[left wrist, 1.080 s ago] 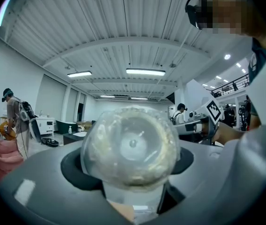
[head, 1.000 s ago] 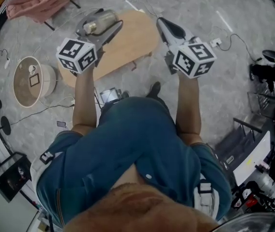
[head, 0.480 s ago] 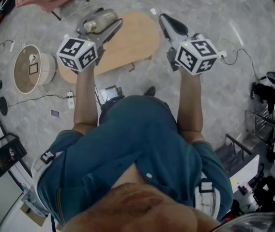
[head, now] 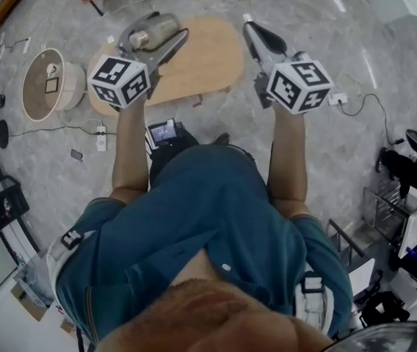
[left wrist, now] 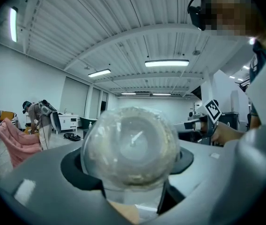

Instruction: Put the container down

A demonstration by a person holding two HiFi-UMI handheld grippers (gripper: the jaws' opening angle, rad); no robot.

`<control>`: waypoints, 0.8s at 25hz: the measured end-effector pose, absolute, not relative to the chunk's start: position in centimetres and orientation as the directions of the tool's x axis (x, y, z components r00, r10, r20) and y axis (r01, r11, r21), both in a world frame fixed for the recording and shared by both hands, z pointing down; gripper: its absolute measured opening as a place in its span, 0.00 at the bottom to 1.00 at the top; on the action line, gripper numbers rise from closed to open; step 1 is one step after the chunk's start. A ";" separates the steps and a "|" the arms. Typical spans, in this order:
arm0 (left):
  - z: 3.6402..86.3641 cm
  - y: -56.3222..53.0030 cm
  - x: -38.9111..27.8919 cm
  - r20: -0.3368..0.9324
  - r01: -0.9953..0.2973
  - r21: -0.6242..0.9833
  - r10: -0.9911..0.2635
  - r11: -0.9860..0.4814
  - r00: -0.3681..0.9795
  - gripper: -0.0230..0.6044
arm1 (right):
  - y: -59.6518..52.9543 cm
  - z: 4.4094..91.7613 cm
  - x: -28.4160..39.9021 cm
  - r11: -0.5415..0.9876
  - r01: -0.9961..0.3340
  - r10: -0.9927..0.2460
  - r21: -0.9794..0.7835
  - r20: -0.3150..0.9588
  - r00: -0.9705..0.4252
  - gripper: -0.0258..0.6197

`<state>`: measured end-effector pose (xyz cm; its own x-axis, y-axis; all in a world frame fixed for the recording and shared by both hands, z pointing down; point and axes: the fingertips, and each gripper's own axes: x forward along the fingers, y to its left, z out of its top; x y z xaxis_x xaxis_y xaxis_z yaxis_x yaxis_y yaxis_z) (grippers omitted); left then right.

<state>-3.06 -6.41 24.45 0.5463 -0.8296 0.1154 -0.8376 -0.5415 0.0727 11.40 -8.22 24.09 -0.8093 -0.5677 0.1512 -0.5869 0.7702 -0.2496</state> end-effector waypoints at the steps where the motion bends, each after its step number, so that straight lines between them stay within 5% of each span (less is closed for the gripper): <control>1: 24.6 -6.5 -3.1 0.119 -0.838 0.075 -0.830 -0.540 0.545 0.56 | -8.4 24.2 11.3 0.770 -0.586 -0.566 -0.254 0.153 -0.810 0.05; 20: 25.6 -19.3 -4.4 0.129 -0.714 0.107 -0.703 -0.691 0.700 0.56 | -17.1 24.2 10.8 0.619 -0.744 -0.723 -0.252 0.187 -0.665 0.05</control>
